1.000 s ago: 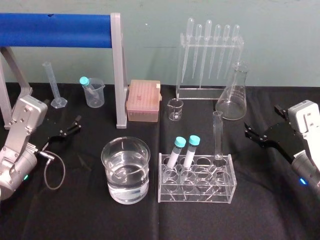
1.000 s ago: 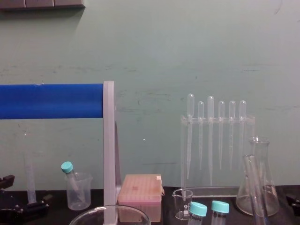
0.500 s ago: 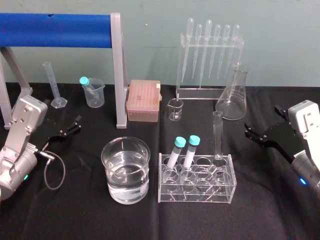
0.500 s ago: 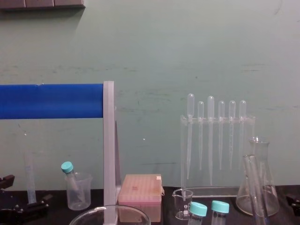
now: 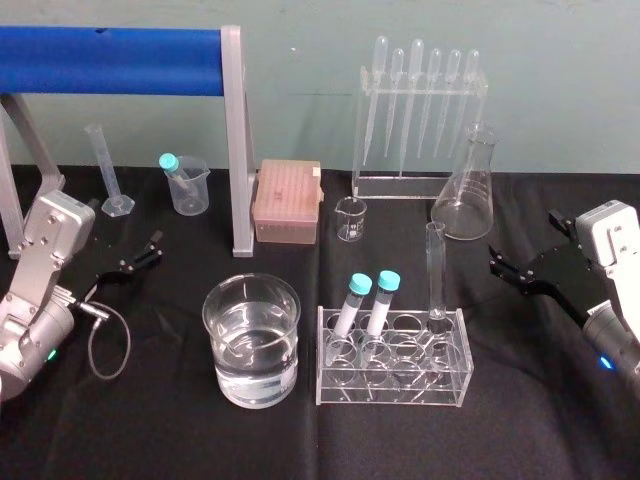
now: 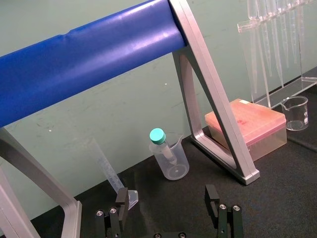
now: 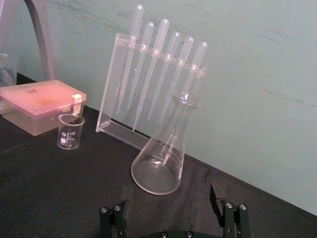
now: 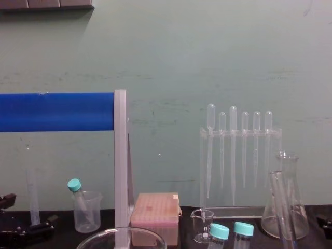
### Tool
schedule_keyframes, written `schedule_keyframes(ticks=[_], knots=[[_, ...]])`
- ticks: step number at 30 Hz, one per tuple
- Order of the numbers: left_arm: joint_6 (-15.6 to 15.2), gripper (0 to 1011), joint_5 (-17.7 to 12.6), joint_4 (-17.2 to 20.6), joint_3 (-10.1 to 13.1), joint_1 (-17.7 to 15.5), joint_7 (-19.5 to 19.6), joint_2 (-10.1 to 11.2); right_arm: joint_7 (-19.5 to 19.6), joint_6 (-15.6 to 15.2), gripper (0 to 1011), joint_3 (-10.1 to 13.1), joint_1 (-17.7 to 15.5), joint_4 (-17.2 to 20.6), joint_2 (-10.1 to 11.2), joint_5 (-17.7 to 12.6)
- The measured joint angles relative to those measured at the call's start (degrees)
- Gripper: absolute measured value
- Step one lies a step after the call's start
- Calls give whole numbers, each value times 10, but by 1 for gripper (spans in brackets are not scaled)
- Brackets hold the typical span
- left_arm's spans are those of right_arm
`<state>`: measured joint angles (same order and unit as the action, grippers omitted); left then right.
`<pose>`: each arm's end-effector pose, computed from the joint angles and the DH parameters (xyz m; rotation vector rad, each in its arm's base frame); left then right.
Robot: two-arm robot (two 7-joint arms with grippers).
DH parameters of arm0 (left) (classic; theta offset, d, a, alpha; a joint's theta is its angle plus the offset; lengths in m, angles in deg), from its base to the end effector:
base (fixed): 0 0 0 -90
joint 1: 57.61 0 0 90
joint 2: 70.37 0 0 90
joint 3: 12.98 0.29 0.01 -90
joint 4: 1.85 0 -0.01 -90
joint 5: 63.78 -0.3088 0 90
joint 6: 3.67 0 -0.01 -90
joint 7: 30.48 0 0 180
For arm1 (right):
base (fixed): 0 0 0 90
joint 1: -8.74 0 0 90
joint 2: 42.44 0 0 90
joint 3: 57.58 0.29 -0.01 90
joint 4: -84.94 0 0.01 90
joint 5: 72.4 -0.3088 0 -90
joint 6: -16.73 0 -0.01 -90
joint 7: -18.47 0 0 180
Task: Hold the test tube with one hand and immerse one end into the beaker, then return it to the test tube rack.
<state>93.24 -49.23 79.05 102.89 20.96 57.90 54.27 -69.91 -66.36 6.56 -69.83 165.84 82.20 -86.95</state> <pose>0.3581 0.0826 -0.3023 0.3044 -0.2849 1.2478 0.3581 -0.0827 -0.3023 -0.3043 -0.2850 -1.2480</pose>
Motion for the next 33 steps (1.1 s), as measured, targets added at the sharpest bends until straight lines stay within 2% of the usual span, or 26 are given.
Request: schedule_keyframes(ticks=[16, 24, 28, 33], knots=[[0, 1000, 0, 0, 0, 0, 0, 0, -1, -1, 1003, 6, -2, 1, -1, 2], [0, 1000, 0, 0, 0, 0, 0, 0, 19, 7, 1003, 32, -5, 27, 3, 33], [0, 1000, 0, 0, 0, 0, 0, 0, 23, 25, 1003, 45, 0, 52, 7, 52], [0, 1000, 0, 0, 0, 0, 0, 0, 21, 45, 1003, 50, 4, 74, 7, 68]])
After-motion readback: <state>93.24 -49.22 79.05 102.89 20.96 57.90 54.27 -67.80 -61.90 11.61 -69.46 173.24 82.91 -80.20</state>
